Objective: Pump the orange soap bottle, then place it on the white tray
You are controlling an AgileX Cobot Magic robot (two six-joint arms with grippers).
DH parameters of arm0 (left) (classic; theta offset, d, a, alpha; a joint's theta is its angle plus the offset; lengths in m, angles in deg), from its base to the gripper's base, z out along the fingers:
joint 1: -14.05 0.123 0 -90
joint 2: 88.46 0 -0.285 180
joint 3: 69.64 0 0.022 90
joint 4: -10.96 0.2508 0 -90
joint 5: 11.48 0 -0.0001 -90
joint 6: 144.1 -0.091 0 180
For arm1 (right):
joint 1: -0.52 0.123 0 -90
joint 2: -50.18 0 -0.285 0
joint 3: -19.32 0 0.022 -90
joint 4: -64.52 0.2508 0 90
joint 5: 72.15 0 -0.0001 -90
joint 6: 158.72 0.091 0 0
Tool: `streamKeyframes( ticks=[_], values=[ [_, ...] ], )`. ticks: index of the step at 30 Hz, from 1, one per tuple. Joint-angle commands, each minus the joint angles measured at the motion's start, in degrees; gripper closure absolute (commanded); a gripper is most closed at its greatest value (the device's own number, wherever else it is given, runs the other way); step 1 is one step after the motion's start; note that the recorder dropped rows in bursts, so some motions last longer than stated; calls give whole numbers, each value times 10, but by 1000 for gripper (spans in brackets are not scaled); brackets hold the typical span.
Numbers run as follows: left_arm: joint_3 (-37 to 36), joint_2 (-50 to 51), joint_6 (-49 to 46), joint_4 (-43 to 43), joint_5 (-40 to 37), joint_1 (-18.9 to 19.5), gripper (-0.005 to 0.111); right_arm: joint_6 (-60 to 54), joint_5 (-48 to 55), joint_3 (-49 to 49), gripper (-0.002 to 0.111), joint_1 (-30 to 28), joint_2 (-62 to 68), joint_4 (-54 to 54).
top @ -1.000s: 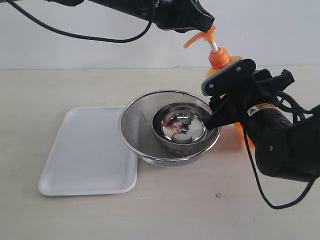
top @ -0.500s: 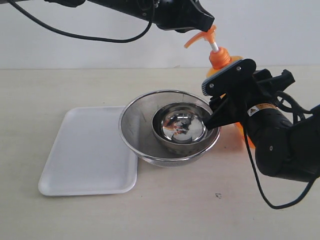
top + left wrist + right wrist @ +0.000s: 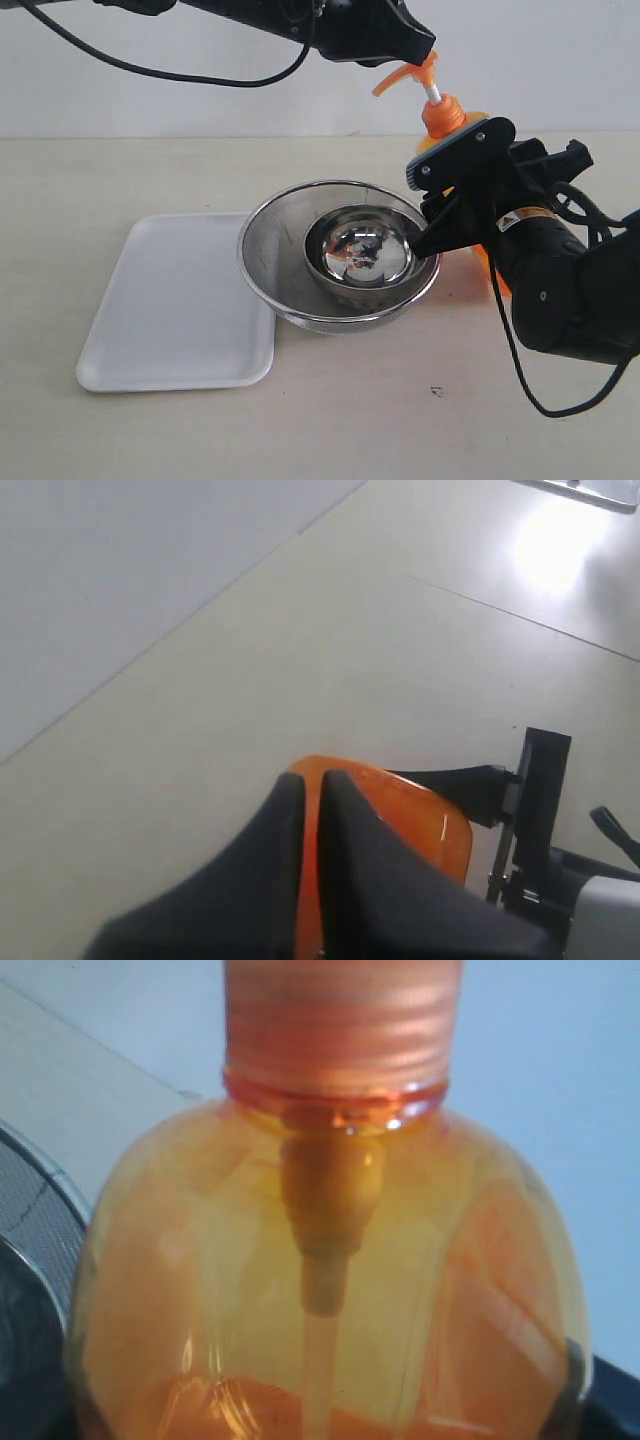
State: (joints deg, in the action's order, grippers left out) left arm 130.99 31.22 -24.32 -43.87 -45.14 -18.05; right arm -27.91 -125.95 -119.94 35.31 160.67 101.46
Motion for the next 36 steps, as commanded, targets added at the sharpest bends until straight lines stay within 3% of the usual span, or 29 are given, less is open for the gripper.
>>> streamKeyframes(
  ticks=[1, 21, 36],
  values=[
    [-4, 15, 9, 19, -36, -12, 102, 10, 18, -2, 108, 0, -3, -18],
    [-4, 58, 15, 18, -54, -13, 102, 11, 18, -2, 108, 0, -3, -18],
    [-4, 58, 6, 24, -32, -39, 102, 13, 19, -2, 108, 0, -3, -28]
  ],
)
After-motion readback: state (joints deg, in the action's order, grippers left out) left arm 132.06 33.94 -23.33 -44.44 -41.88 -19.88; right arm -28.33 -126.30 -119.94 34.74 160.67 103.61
